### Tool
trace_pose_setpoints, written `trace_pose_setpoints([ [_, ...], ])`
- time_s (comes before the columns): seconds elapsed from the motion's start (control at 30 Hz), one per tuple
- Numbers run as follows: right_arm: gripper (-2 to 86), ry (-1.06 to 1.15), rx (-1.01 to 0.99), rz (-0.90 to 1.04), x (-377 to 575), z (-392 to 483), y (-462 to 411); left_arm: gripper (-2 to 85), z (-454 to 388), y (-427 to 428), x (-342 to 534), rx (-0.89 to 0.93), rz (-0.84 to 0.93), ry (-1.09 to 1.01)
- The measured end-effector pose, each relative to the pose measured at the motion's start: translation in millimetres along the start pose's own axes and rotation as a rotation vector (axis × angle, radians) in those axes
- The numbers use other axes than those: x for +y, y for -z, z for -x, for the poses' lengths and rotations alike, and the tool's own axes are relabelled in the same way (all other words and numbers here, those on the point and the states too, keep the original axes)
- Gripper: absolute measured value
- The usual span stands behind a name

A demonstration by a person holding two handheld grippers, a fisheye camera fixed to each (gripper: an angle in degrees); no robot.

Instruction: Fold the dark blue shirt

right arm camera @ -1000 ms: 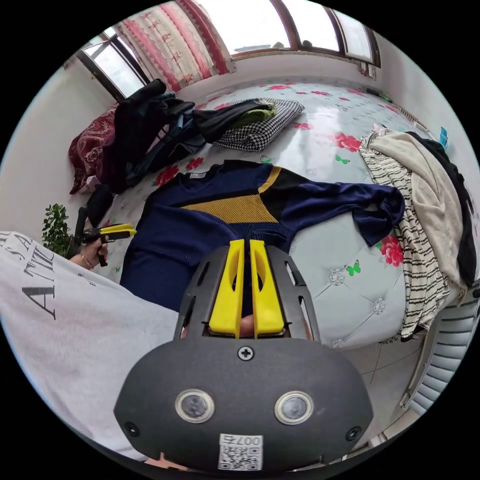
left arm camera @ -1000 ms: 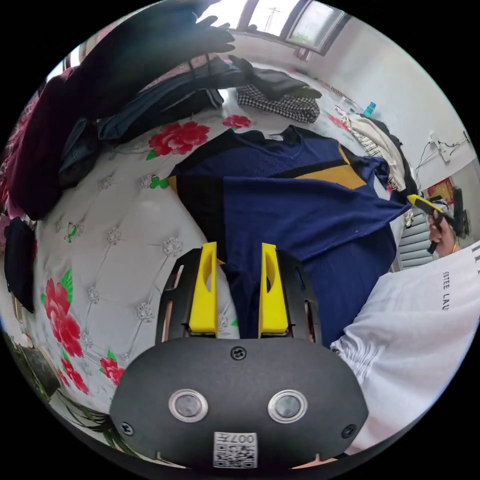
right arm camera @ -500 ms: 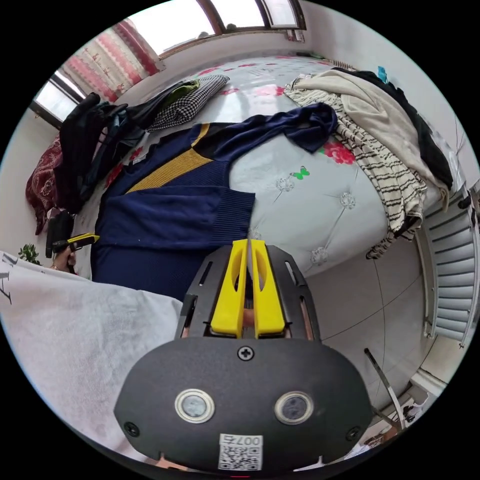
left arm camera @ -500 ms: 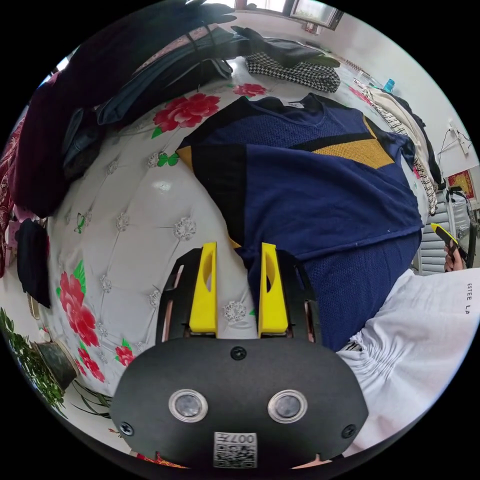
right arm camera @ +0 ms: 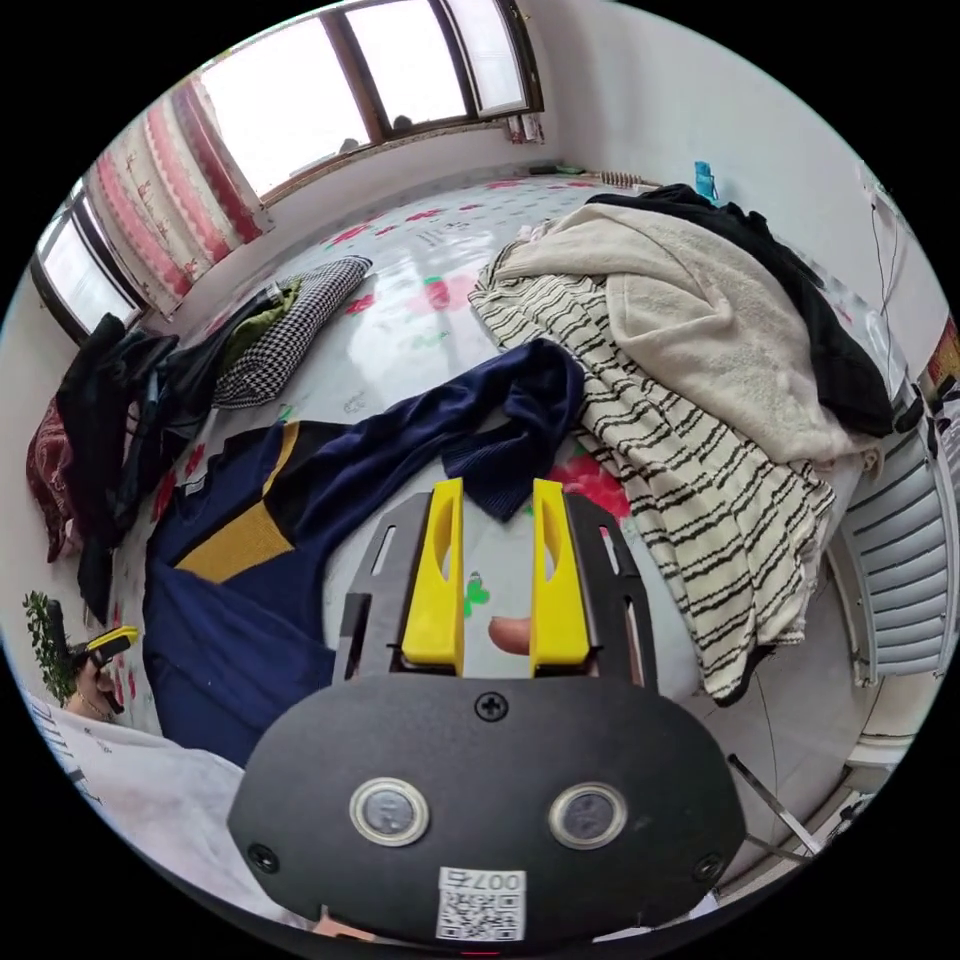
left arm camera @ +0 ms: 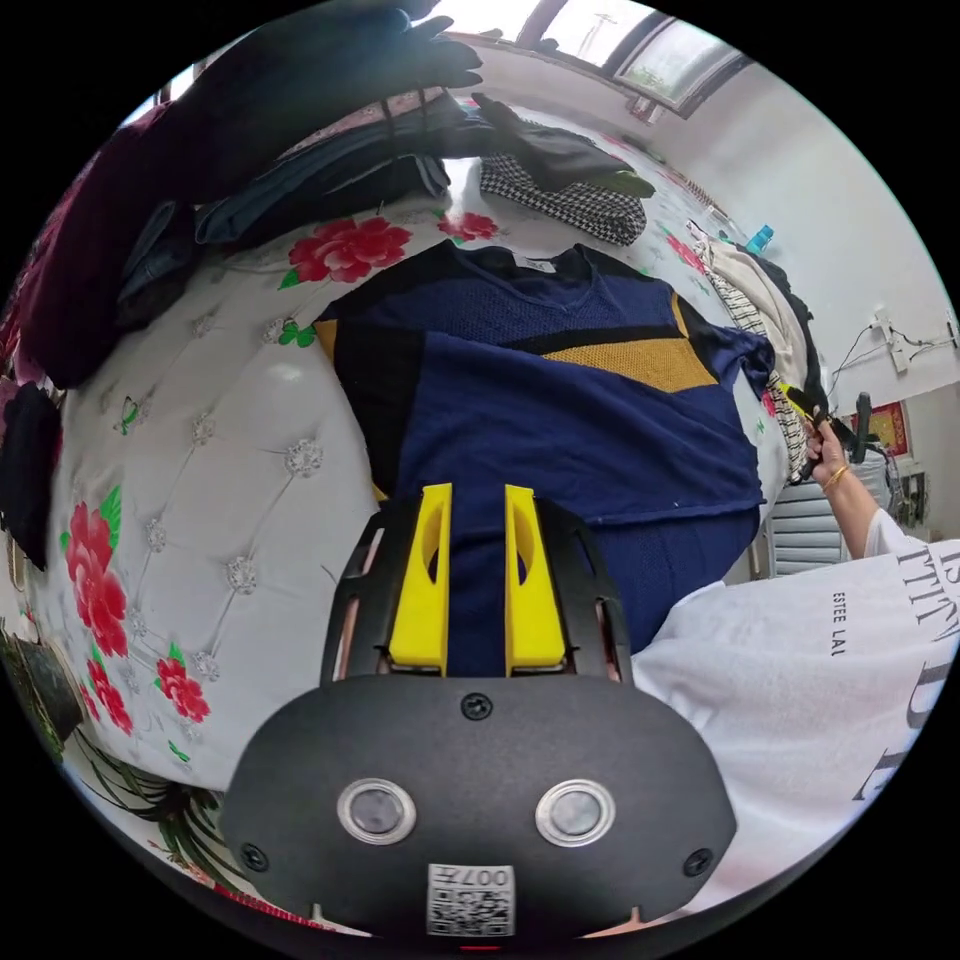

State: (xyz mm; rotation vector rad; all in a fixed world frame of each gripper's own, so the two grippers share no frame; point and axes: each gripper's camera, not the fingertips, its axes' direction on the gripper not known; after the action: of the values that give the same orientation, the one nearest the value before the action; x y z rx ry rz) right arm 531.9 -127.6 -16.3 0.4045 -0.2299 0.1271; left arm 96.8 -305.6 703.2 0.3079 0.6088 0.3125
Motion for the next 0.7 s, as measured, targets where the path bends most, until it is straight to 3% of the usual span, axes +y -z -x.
trace_pose_setpoints([
  [0.17,4.2,-0.011,0.066,0.149,-38.1,-6.8,-76.3,7.5,-18.2,8.9,6.6,-0.037,0.03,0.013],
  [0.3,1.3,0.037,0.117,0.193,-52.7,-8.2,-67.9,7.1,-33.0,20.6,2.1,-0.068,0.026,-0.003],
  [0.57,0.2,0.259,0.402,-0.379,-102.8,-26.9,193.6,6.9,-64.9,36.6,-22.5,-0.083,-0.006,-0.03],
  [0.7,0.2,0.239,0.31,-0.334,-116.1,-51.7,201.9,6.9,-79.7,37.4,-36.2,-0.053,0.0,-0.056],
])
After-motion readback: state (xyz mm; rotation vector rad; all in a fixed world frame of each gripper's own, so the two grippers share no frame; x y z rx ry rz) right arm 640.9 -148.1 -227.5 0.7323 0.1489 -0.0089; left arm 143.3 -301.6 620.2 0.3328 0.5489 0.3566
